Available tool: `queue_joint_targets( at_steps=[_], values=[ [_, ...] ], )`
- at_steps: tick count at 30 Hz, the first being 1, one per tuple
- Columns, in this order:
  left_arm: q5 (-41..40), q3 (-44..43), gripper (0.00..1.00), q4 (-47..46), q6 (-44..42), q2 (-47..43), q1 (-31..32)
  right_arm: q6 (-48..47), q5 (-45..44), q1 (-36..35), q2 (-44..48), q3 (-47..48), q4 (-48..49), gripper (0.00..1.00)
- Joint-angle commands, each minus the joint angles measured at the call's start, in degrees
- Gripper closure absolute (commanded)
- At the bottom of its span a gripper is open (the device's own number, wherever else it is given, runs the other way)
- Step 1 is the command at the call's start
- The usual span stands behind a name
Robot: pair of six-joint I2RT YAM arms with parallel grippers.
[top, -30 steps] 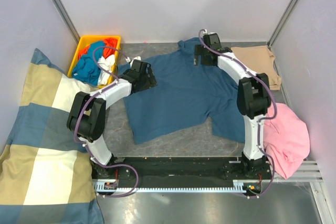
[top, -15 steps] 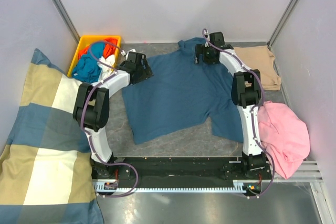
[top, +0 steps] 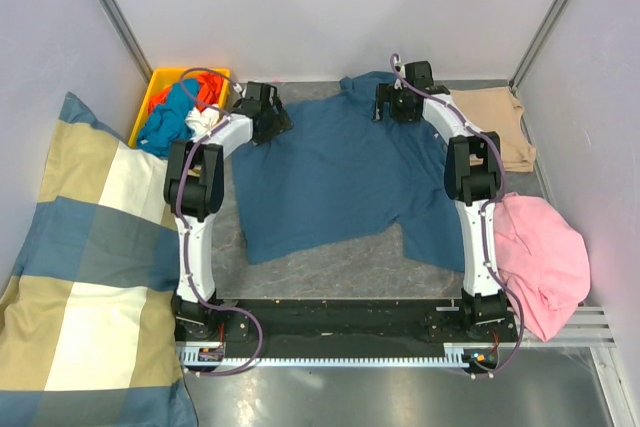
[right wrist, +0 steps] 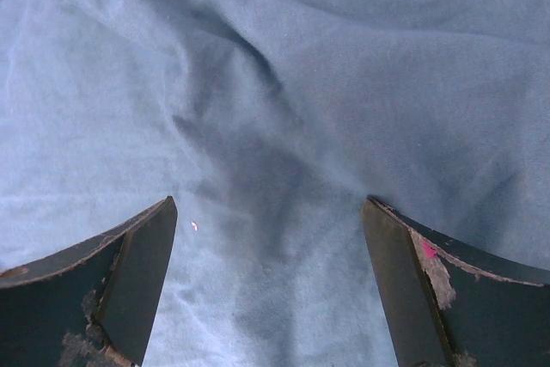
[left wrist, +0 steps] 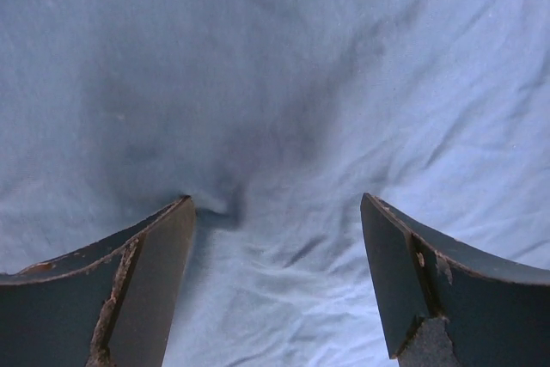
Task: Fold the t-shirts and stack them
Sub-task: Flatten the tshirt out
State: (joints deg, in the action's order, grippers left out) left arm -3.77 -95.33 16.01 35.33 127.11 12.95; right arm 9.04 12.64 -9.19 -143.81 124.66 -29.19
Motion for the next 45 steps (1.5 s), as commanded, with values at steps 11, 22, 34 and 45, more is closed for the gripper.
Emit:
queue_joint_targets(
  at_steps=[11,22,34,45],
  values=[
    [8.8,-36.2,0.15,16.3,-1.0,20.5,-5.0,8.4,-11.2,1.4,1.3,-8.5,-8.2,0.02],
    [11.7,-35.8,0.15,16.2,-1.5,21.2,-8.3,20.6,-15.2,5.6,-0.1,-8.9,-5.2,0.02],
    [14.5,-37.6,0.15,14.0,-1.7,24.1,-9.6,20.7,-4.7,7.5,-7.2,1.5,1.1,0.02],
    [15.5,-39.8,0.16,13.6,-0.7,25.7,-12.9,18.4,13.4,7.3,12.1,-22.0,22.8,0.02]
  ],
)
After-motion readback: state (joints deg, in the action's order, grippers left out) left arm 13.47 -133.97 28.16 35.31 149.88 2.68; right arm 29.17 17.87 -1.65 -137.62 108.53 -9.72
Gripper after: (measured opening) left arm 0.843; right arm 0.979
